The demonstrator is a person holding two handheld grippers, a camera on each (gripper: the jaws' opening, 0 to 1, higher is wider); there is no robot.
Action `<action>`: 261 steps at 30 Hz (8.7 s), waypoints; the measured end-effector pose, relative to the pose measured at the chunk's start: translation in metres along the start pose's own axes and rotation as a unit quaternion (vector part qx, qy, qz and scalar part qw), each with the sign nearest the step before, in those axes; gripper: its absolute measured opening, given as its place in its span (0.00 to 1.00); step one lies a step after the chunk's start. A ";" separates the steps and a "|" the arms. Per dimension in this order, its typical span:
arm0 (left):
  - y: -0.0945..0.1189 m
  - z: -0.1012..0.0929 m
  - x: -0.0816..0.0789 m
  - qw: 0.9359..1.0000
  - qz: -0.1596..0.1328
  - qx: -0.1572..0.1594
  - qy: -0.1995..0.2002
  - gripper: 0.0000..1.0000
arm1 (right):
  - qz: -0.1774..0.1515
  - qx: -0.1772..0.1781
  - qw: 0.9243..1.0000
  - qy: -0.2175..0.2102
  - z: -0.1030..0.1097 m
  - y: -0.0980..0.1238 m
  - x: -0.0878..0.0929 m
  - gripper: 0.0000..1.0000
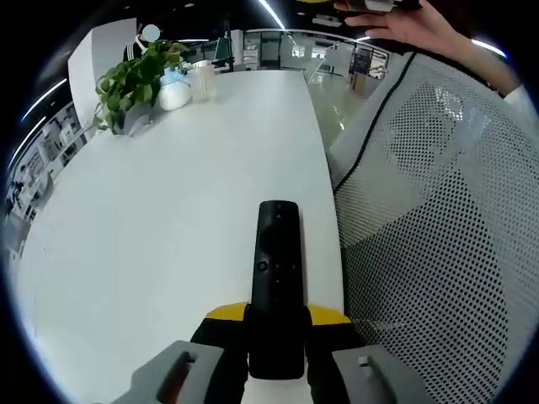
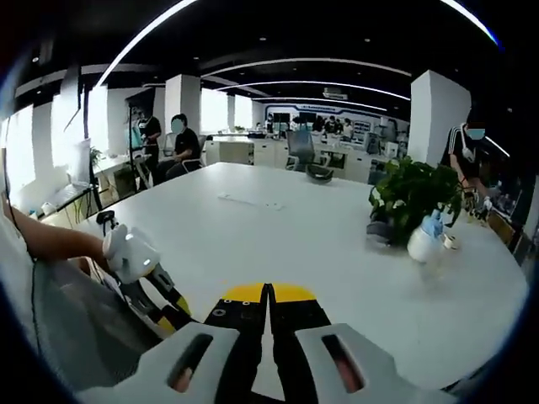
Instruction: Press the specified remote control buttons in sequence, fully releasing each button before pressing the next.
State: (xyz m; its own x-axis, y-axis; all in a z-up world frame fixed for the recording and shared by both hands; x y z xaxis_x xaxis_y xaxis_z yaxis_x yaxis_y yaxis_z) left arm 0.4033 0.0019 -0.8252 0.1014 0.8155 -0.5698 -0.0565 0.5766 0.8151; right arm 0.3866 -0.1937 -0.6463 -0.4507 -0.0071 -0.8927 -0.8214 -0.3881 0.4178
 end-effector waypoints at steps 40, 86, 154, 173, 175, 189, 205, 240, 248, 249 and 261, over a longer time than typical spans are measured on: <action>0.000 0.003 -0.002 0.999 0.002 0.006 0.052 0.24 | 0.054 0.050 0.997 -0.032 -0.036 -0.008 0.026 0.00; 0.023 0.101 0.024 0.995 0.088 -0.027 0.046 0.23 | 0.080 0.061 0.994 -0.040 -0.042 -0.009 0.034 0.00; 0.006 0.243 0.030 0.976 0.190 -0.070 -0.082 0.23 | 0.115 0.063 0.991 -0.033 -0.042 -0.013 0.040 0.00; 0.004 0.249 0.037 0.978 0.186 -0.035 -0.084 0.24 | 0.124 0.062 0.990 -0.028 -0.041 -0.014 0.042 0.00; 0.005 0.248 0.035 0.978 0.188 -0.033 -0.088 0.24 | 0.125 0.062 0.990 -0.026 -0.040 -0.014 0.042 0.00; 0.006 0.243 0.036 0.978 0.178 -0.050 -0.098 0.24 | 0.128 0.062 0.989 -0.027 -0.041 -0.015 0.043 0.00; 0.017 0.234 0.042 0.985 0.147 -0.089 -0.027 0.37 | 0.127 0.067 0.989 -0.019 -0.041 -0.015 0.043 0.00; 0.132 0.135 0.008 0.963 -0.050 -0.246 0.103 0.64 | 0.043 0.098 0.993 -0.040 -0.051 -0.004 0.025 0.11; 0.150 0.087 0.013 0.946 -0.063 -0.280 0.153 0.66 | 0.041 0.100 0.994 -0.036 -0.051 -0.005 0.025 0.19; 0.151 0.082 0.013 0.944 -0.065 -0.281 0.159 0.65 | 0.039 0.101 0.994 -0.034 -0.051 -0.005 0.025 0.21; 0.175 0.033 -0.001 0.923 -0.097 -0.302 0.220 0.66 | 0.012 0.129 0.991 -0.045 -0.059 -0.002 0.020 0.45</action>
State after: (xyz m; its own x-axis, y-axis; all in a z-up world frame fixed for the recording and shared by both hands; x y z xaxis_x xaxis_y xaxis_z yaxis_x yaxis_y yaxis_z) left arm 0.4260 0.1009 -0.6785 -0.2369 0.5593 -0.7944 -0.6360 0.5289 0.5620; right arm 0.4002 -0.2473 -0.6749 -0.4904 0.0726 -0.8685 -0.8670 -0.1412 0.4778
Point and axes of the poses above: the point that each gripper's makers call its tool centre point, and the gripper's own axes: y roughly backward along the fingers, z roughly to its left, x roughly out of its underside, the point moved 6 cm from there along y, roughly backward along the fingers, and after that the axes turned 14 degrees about -y, right-handed, at the moved point
